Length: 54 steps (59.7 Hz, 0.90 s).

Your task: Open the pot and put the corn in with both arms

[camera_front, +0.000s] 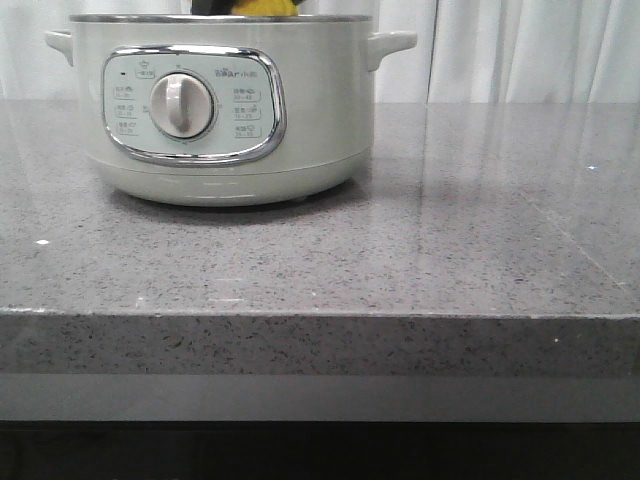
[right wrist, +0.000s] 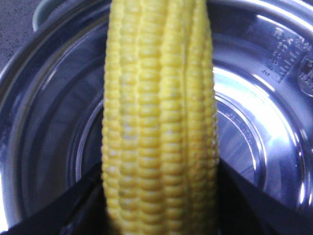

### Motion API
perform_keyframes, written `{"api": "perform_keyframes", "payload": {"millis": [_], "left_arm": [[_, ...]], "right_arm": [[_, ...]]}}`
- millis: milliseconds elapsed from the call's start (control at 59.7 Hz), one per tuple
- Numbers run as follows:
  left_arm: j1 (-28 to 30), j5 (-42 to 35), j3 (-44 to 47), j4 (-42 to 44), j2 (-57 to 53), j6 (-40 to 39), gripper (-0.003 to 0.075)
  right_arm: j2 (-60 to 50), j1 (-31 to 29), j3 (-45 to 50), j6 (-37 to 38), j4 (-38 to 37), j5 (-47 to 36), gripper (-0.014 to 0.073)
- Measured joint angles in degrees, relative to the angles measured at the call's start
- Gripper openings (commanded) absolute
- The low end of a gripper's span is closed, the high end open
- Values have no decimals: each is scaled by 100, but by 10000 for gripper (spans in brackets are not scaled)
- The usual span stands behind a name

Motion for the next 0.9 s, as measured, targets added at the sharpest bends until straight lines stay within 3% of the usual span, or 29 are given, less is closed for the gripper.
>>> {"api": "perform_keyframes", "payload": {"millis": [67,503,905], "left_arm": [[0,0,0,0,0,0,260],[0,0,0,0,0,0,260],[0,-13,0,0,0,0,260]], "right_arm": [[26,0,0,0,0,0,590],[-629,-36,122,44,-13,-23,581],[-2908,-46,2304,67,-13,-682,581]]}}
